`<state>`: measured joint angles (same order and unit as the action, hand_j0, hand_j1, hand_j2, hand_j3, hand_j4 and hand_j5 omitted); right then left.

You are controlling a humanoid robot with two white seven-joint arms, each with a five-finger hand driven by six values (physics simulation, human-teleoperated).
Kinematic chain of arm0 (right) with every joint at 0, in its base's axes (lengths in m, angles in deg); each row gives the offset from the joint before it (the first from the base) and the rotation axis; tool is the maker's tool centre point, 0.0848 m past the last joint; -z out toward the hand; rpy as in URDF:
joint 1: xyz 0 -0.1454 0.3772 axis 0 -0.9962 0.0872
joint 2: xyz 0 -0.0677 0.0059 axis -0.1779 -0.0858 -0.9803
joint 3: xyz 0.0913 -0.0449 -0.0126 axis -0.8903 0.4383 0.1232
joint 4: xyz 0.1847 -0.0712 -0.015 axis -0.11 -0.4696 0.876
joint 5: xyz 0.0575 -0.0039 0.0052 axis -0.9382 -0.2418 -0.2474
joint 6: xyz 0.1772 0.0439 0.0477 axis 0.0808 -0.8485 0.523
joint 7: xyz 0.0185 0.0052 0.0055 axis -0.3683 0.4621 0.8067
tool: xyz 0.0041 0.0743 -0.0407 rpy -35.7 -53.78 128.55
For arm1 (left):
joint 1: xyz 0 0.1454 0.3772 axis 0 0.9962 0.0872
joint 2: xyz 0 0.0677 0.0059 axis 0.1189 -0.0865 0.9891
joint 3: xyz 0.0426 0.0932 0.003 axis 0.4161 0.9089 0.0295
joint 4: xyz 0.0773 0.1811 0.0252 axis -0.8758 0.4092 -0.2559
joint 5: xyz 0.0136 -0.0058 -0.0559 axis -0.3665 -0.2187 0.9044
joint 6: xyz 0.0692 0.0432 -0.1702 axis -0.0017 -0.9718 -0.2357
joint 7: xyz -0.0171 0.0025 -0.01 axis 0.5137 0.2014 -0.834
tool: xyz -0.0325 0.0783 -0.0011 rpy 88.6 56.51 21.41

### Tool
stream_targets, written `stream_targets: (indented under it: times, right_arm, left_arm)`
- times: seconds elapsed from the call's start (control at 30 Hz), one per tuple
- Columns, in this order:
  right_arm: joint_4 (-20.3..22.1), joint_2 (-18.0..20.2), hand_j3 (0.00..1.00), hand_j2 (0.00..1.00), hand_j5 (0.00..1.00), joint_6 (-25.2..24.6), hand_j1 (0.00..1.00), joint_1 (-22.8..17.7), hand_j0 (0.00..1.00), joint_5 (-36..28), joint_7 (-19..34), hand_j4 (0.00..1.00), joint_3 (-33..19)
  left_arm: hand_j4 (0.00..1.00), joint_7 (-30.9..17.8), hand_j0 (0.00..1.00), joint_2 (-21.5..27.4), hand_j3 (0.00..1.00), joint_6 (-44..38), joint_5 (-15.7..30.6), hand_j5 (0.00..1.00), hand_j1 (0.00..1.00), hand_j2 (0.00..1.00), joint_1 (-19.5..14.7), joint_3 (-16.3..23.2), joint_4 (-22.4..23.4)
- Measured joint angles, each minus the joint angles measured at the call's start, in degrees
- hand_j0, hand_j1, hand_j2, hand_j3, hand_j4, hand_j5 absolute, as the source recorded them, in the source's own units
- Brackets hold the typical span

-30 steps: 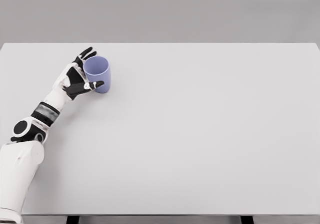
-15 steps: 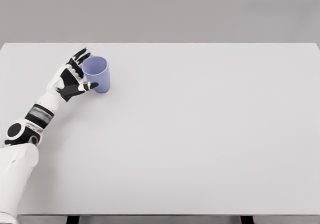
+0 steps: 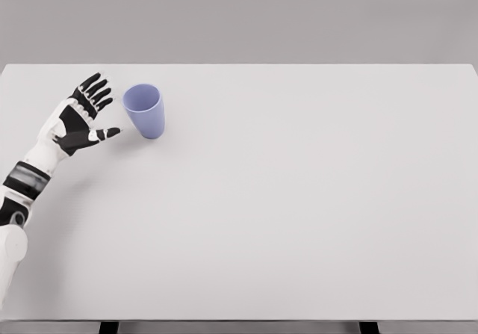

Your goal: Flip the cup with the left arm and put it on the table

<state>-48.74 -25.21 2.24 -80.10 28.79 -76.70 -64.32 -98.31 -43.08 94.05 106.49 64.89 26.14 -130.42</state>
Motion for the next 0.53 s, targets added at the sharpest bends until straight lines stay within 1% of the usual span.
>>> stream_targets:
  times: [0.03, 0.1, 0.27, 0.33, 0.47, 0.53]
  right_arm:
    - [0.0, 0.0, 1.00, 1.00, 1.00, 0.0, 1.00, 0.0, 1.00, 0.0, 0.0, 1.00, 0.0]
    - [0.0, 0.0, 1.00, 1.00, 1.00, 0.0, 1.00, 0.0, 1.00, 0.0, 0.0, 1.00, 0.0]
    - [0.0, 0.0, 1.00, 1.00, 1.00, 0.0, 1.00, 0.0, 1.00, 0.0, 0.0, 1.00, 0.0]
    - [0.0, 0.0, 1.00, 1.00, 1.00, 0.0, 1.00, 0.0, 1.00, 0.0, 0.0, 1.00, 0.0]
    - [0.0, 0.0, 1.00, 1.00, 1.00, 0.0, 1.00, 0.0, 1.00, 0.0, 0.0, 1.00, 0.0]
    - [0.0, 0.0, 1.00, 1.00, 1.00, 0.0, 1.00, 0.0, 1.00, 0.0, 0.0, 1.00, 0.0]
  left_arm:
    - [1.00, 0.0, 1.00, 0.7, 1.00, 0.0, 0.1, 1.00, 1.00, 1.00, 0.1, -0.1, -0.5]
    - [1.00, 0.0, 1.00, 2.7, 1.00, 0.0, 0.0, 1.00, 1.00, 1.00, 1.3, -0.1, -2.0]
    - [1.00, 0.0, 1.00, 8.1, 1.00, 0.0, -0.8, 1.00, 1.00, 1.00, 1.7, 0.5, -7.6]
    - [1.00, 0.0, 1.00, 10.1, 1.00, 0.0, -1.0, 1.00, 1.00, 1.00, 3.0, 1.1, -9.5]
    - [1.00, 0.0, 1.00, 13.3, 1.00, 0.5, -1.2, 1.00, 1.00, 1.00, 3.0, 2.5, -12.9]
    - [1.00, 0.0, 1.00, 14.5, 1.00, 0.7, -1.2, 1.00, 1.00, 1.00, 3.4, 2.8, -14.0]
